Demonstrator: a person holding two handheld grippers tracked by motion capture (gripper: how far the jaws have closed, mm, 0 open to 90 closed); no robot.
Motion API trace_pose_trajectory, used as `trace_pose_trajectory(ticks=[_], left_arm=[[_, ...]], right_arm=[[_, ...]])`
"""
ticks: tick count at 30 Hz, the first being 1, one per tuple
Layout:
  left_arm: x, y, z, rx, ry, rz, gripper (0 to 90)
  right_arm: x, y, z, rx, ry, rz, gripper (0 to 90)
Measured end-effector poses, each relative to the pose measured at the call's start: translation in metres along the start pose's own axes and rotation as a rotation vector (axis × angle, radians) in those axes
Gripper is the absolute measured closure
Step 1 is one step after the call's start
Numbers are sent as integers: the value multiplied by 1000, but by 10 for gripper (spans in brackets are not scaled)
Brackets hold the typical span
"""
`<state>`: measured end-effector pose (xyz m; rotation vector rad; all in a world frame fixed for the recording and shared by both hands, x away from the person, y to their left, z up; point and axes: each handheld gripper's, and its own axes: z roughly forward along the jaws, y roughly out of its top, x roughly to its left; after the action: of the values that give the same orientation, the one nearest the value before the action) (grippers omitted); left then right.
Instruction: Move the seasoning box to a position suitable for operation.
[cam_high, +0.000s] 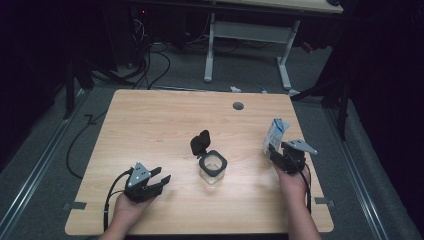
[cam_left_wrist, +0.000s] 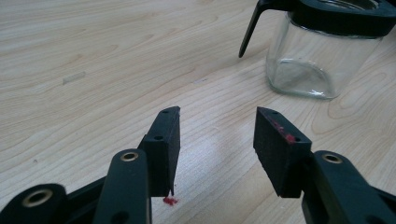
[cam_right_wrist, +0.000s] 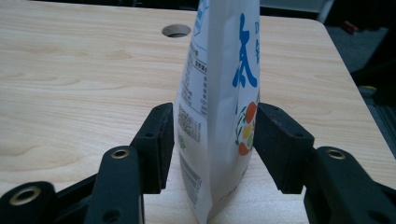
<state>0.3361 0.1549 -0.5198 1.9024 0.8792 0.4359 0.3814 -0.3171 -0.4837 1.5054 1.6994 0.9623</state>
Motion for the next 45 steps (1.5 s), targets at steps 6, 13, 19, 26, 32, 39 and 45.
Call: trace_pose_trajectory(ticks=[6, 13, 19, 26, 32, 39, 45], left_arm=[[1, -1, -1, 0, -2, -5, 514], [1, -1, 0, 2, -4, -8, 513], [1, -1, 0, 4, -6, -4, 514], [0, -1, 0, 6, -8, -6, 514], [-1, -1, 1, 8, -9, -1, 513], [0, -1, 1, 4, -13, -2, 512], [-1, 0, 1, -1, -17, -2, 512]], right_arm=[[4, 0, 4, 1, -36, 9, 546], [4, 2, 5, -18, -21, 14, 616], [0, 0, 2, -36, -16, 12, 726], [0, 0, -1, -38, -10, -4, 811], [0, -1, -1, -52, -10, -15, 845], [0, 0, -1, -73, -18, 25, 670], [5, 5, 9, -27, -50, 17, 502]])
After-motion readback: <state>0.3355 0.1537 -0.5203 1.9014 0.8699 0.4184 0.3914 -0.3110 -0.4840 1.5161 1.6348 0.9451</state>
